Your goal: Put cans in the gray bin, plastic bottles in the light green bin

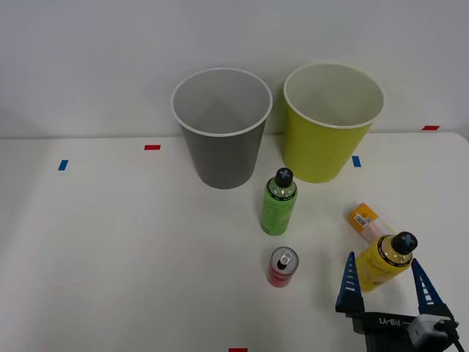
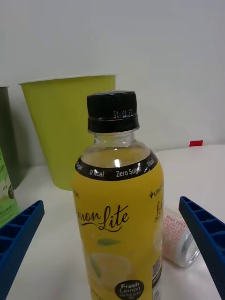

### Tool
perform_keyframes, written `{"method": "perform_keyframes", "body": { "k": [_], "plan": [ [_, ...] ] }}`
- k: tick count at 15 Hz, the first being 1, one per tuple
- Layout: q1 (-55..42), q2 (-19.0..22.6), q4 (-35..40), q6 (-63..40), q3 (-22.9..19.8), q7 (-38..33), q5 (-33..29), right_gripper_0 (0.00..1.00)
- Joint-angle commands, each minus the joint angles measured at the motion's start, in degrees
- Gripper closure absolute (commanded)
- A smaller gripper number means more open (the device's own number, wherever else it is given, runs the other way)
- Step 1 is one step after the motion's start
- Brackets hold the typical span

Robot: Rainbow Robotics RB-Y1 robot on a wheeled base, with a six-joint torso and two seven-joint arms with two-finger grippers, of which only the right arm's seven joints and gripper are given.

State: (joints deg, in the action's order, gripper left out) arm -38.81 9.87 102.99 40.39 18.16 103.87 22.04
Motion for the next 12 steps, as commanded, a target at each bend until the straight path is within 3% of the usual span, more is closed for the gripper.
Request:
{"method": "perform_keyframes", "body": {
  "k": [1, 12],
  "plan": [
    [1.4, -0.5, 0.0, -1.2, -0.7, 0.9, 0.5, 0.0],
    [5.4, -0.4, -0.1, -5.1, -2.1, 4.0, 3.3, 0.0]
  ]
}}
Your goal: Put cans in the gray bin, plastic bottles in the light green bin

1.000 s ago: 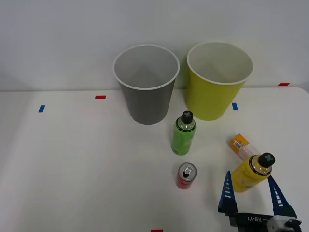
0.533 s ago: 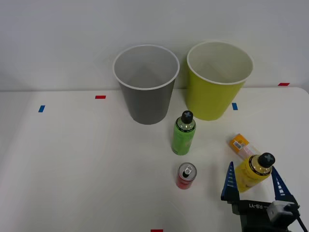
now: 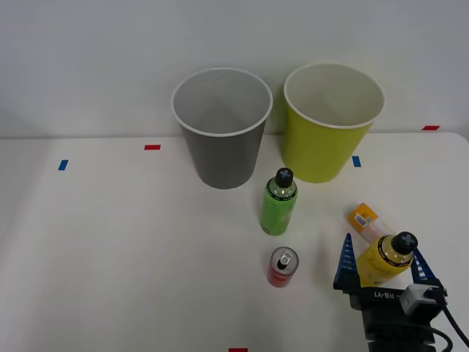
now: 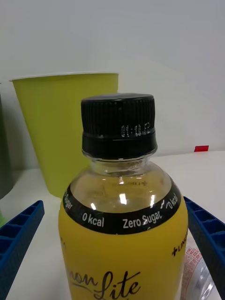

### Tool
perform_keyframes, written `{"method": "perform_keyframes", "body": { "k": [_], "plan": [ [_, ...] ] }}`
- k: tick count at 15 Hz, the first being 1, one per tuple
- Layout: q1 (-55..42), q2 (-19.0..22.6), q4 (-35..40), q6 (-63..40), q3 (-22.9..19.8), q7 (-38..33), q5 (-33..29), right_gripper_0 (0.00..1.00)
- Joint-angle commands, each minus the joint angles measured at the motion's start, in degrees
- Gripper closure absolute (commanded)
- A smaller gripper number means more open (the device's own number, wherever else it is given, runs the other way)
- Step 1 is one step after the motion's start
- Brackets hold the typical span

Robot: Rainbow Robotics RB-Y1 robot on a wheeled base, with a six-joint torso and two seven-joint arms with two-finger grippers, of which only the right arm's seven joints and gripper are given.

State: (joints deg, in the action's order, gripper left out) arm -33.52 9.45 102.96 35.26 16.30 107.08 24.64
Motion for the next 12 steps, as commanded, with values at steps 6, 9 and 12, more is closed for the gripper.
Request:
{"method": "perform_keyframes", "body": {
  "k": [6, 9, 12],
  "plan": [
    [0.7, -0.1, 0.1, -0.1, -0.1, 2.9, 2.0, 0.0],
    [0.6, -0.1, 0.0, -0.2, -0.1, 4.0, 2.5, 0.0],
    [0.6, -0.1, 0.0, -0.1, 0.1, 4.8, 2.5, 0.56]
  ]
}}
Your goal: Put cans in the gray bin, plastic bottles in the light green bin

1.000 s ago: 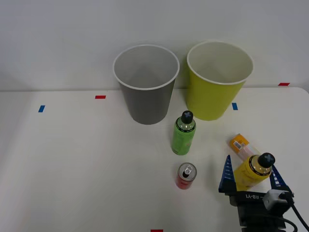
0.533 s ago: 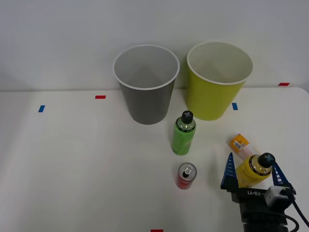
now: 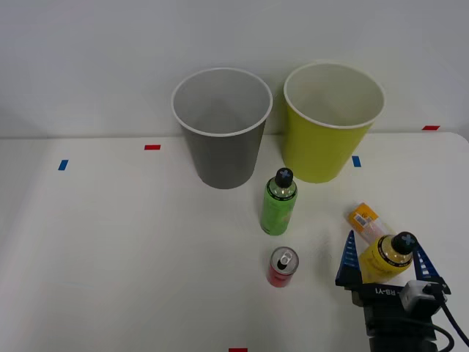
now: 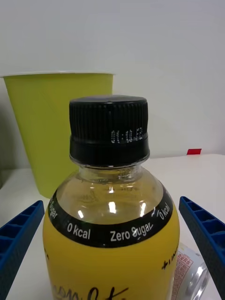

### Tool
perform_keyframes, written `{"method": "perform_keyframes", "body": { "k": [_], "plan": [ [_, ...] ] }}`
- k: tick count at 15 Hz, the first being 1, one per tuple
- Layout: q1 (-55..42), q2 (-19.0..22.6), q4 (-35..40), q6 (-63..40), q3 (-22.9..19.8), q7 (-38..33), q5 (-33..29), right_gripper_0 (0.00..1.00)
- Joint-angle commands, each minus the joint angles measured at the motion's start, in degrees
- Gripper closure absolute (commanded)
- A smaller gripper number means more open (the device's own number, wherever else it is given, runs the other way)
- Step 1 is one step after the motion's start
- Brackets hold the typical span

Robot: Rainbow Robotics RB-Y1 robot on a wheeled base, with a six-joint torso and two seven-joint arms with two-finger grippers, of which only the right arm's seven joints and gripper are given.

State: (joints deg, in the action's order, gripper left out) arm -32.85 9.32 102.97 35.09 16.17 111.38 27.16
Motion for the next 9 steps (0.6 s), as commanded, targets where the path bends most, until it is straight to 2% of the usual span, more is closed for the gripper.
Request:
{"method": "perform_keyframes", "body": {
  "k": [1, 2, 4, 9],
  "plan": [
    [0.0, 0.0, -0.1, 0.0, 0.4, 0.6, 0.0, 0.75],
    [0.0, -0.1, 0.0, 0.1, 0.4, 0.8, 0.0, 0.82],
    [0.0, -0.2, 0.0, 0.1, 0.4, 0.9, 0.0, 0.86],
    [0.0, -0.4, 0.0, 0.1, 0.5, 0.9, 0.9, 0.86]
  ]
}}
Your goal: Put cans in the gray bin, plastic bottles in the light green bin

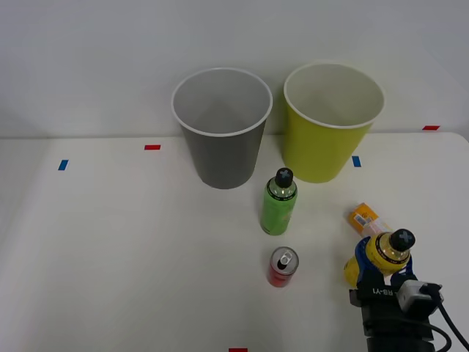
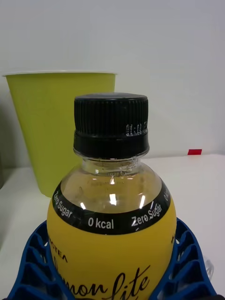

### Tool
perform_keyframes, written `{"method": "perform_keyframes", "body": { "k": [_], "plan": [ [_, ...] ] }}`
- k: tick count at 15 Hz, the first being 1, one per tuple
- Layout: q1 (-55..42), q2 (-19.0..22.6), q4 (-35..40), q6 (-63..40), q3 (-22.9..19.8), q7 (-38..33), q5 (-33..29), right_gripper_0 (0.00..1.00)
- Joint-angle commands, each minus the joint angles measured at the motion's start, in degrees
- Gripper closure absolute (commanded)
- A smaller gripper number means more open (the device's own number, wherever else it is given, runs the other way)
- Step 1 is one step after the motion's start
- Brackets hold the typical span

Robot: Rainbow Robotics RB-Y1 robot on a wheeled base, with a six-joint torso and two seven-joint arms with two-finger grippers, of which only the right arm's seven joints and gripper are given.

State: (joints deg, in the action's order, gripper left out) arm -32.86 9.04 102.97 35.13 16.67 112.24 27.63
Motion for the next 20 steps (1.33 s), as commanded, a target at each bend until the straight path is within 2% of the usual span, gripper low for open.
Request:
{"method": "perform_keyframes", "body": {
  "k": [1, 6, 12, 17, 20],
  "plan": [
    [0.0, -0.2, 0.0, 0.1, 0.0, -0.2, 0.5, 0.86],
    [-0.6, 1.2, 0.6, 3.7, 0.6, -1.1, -1.0, 0.87],
    [0.3, 3.3, 9.3, -0.4, 1.7, -3.2, -2.1, 0.87],
    [1.3, 3.1, 23.8, -15.1, 0.0, -4.0, 5.2, 0.87],
    [3.4, 2.7, 27.5, -17.9, -1.2, -4.1, 9.7, 0.88]
  ]
}}
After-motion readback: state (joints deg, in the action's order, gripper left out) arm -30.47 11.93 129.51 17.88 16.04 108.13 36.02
